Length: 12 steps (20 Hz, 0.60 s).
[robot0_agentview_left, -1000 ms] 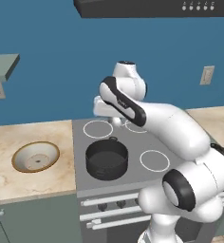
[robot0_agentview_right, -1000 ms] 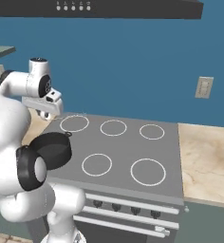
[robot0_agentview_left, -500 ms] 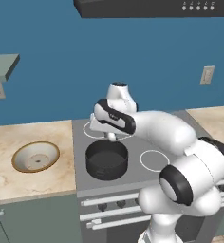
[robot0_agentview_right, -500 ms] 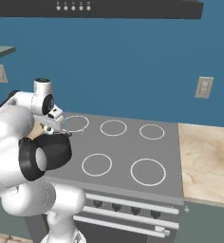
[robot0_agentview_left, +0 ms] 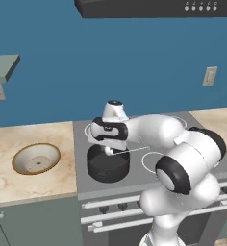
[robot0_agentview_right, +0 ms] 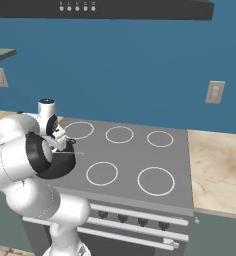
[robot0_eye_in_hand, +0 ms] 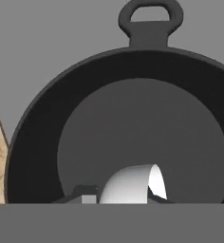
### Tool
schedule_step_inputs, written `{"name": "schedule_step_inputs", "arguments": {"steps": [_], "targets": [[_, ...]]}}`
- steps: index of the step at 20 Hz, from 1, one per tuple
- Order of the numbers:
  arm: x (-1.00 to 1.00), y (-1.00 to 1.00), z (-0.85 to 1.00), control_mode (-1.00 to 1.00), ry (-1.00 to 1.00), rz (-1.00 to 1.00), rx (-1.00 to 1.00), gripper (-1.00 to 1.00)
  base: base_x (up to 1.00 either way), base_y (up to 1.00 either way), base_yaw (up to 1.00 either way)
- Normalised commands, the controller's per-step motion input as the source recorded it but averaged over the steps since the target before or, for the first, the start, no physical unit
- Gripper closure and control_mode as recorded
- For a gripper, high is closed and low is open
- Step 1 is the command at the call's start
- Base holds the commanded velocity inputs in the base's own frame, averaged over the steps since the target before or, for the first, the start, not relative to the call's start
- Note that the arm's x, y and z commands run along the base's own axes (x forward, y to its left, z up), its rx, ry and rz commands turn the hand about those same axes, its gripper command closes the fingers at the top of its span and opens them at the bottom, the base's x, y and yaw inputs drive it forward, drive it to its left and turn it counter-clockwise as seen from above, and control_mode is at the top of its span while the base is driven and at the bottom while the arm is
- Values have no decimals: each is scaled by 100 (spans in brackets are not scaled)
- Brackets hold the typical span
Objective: Open the cabinet and move the ladle to the pot. Then close the cabinet.
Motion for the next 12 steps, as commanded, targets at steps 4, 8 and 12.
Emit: {"name": "schedule_step_inputs", "arguments": {"steps": [4,8,12], "targets": [[42,0,-30,-100,8,-10,0,100,0,0,0],[45,7,-21,-100,8,-9,0,100,0,0,0],[27,19,-28,-100,4,-10,0,100,0,0,0]]}}
